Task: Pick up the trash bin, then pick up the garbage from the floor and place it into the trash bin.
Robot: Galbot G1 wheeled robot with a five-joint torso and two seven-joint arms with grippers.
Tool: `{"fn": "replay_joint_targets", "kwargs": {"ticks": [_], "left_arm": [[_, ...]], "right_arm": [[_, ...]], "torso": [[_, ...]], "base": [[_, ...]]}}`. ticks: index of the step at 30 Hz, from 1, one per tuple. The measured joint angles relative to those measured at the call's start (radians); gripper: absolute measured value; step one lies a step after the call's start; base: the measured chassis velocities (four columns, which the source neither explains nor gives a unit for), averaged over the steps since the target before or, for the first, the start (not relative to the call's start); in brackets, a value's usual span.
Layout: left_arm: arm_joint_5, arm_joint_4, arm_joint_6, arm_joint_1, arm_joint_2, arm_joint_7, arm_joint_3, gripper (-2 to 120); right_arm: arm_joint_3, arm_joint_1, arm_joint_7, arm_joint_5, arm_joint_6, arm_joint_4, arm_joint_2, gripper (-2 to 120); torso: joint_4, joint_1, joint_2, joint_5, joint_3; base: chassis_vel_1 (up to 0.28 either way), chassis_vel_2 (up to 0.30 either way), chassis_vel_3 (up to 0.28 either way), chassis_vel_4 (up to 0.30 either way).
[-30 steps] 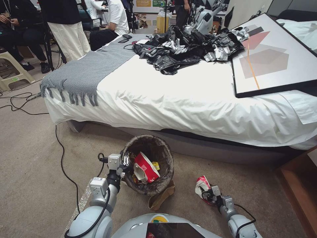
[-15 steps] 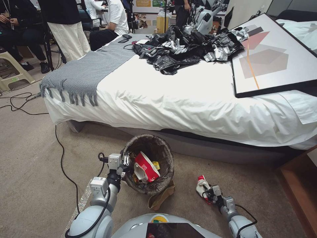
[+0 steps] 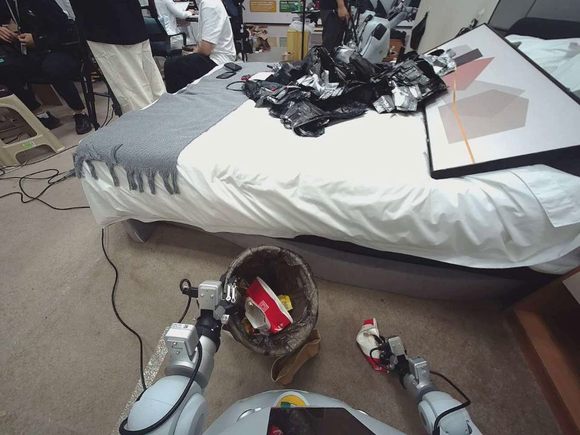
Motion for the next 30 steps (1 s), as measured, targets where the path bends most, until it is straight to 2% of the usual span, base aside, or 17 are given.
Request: {"fn": "replay_joint_targets", "kwargs": {"ticks": [17,19,22,23,26,27,28,29,30], "left_arm": [[0.002,0.002,0.0,-0.001,-0.001,0.001,0.0,7],[0.002,0.003,0.0,-0.001,-0.001,0.001,-0.001,7],[0.003,0.008,-0.001,-0.004,-0.001,0.001,-0.001,7],[0.003,0.008,-0.001,-0.004,-0.001,0.001,-0.001,7],[0.005,0.011,-0.001,-0.004,-0.002,0.001,-0.002,7],[0.005,0.011,-0.001,-0.004,-0.002,0.001,-0.002,7],[0.005,0.012,-0.001,-0.005,-0.002,0.001,-0.002,7],[0.005,0.012,-0.001,-0.004,-0.001,0.001,-0.002,7],[0.005,0.012,-0.001,-0.004,-0.001,0.001,-0.002,7]], "right_arm": [[0.012,0.007,0.009,0.0,0.023,0.006,-0.006,0],[0.017,0.0,0.014,0.005,0.031,0.025,-0.006,0],[0.043,-0.038,0.016,0.066,0.08,0.15,-0.006,0],[0.043,-0.038,0.016,0.066,0.08,0.15,-0.006,0],[0.072,-0.076,-0.08,0.187,0.207,0.303,-0.005,0],[0.072,-0.076,-0.08,0.187,0.207,0.303,-0.005,0],[0.079,-0.083,-0.171,0.247,0.265,0.344,-0.008,0],[0.087,-0.092,-0.31,0.324,0.312,0.402,-0.018,0],[0.087,-0.092,-0.31,0.324,0.312,0.402,-0.018,0]], "torso": [[-0.0002,0.0,0.0,0.0,0.0],[-0.0003,0.0,0.0,0.0001,0.0],[0.0,0.0,0.0,-0.0002,0.0],[0.0,0.0,0.0,-0.0002,0.0],[-0.0001,0.0,0.0,-0.0003,0.0],[-0.0001,0.0,0.0,-0.0003,0.0],[0.0,0.0,0.0,-0.0004,0.0],[-0.0001,0.0,0.0,-0.0001,0.0],[-0.0001,0.0,0.0,-0.0001,0.0]], "base": [[0.0,0.0,0.0,0.0],[0.0,0.0,0.0,0.0],[0.0,0.0,0.0,0.0],[0.0,0.0,0.0,0.0],[0.0,0.0,0.0,0.0],[0.0,0.0,0.0,0.0],[0.0,0.0,0.0,0.0],[0.0,0.0,0.0,0.0],[0.0,0.0,0.0,0.0]]}}
